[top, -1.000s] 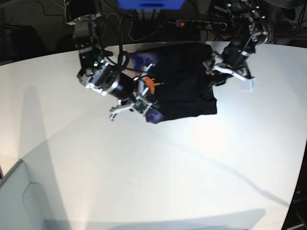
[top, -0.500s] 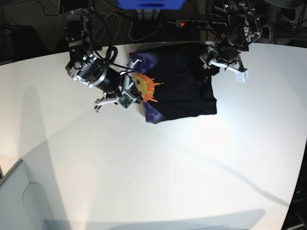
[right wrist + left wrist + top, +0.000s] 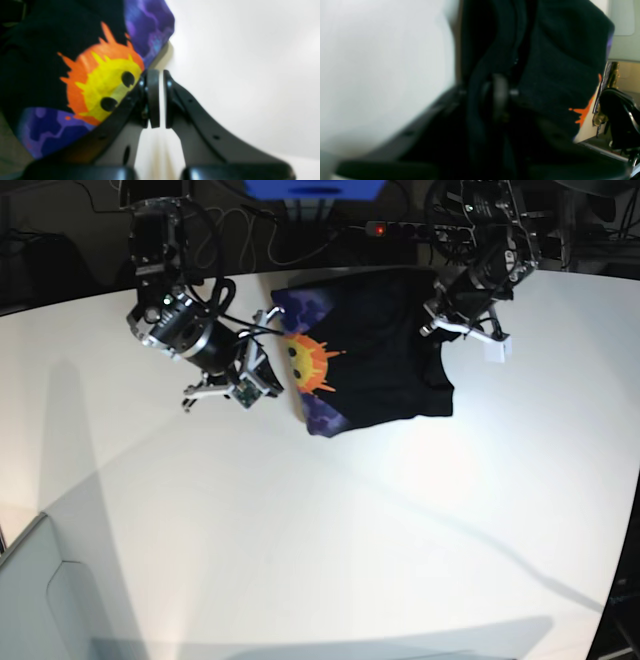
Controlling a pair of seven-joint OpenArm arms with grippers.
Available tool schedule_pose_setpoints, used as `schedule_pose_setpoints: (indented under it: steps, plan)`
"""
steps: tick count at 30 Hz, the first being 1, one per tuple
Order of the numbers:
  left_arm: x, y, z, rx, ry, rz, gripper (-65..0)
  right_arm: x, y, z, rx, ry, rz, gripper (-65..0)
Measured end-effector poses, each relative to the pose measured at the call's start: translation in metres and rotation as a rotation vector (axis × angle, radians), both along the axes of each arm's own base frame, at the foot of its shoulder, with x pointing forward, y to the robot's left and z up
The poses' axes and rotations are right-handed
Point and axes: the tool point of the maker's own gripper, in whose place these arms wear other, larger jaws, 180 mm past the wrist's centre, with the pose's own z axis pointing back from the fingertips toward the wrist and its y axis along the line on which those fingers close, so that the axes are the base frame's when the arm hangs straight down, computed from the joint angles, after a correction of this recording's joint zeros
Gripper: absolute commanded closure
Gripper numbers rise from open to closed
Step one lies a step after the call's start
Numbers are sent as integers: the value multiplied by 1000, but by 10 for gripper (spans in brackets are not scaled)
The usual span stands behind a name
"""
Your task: Fold the T-shirt properly
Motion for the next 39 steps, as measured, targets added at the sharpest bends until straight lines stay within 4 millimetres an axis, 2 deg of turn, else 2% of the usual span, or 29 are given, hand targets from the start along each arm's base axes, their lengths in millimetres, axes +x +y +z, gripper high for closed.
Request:
schedule_pose_setpoints:
  steps: [5, 8, 14, 18, 22, 25, 30, 31, 32, 37, 39]
  plan:
    - [13, -1, -2, 11, -4, -39, 0, 4, -12, 0, -7, -1, -34, -6]
    - [31, -15, -4, 37, -26, -122, 0, 5, -22, 2, -8, -7, -67, -6]
    - [72, -70, -3, 211, -88, -529, 0, 7, -65, 14, -41, -43, -191, -6]
    - [92, -108, 0, 379, -144, -817, 0, 6, -108, 21, -114, -47, -302, -6]
    - [113, -133, 3, 581, -215, -1030, 0, 1, -142, 25, -169, -38, -394, -6]
    - [121, -150, 7, 723, -281, -1154, 0, -3, -162, 30, -193, -42, -452, -6]
    - [128, -179, 16, 895, -416, -1357, 0, -16, -185, 25, -223, -9, -516, -6]
    - [130, -184, 17, 933, -433, -1374, -16, -17, -188, 24, -221, -9, -526, -6]
    - [131, -189, 19, 963, -453, -1390, -61, -20, -189, 23, -218, -2, -538, -6]
    - [141, -207, 34, 1091, -542, -1400, -342, -29, -194, 18, -221, 22, -563, -6]
    - [143, -209, 44, 1113, -571, -1389, -390, -33, -191, 14, -212, 37, -564, -6]
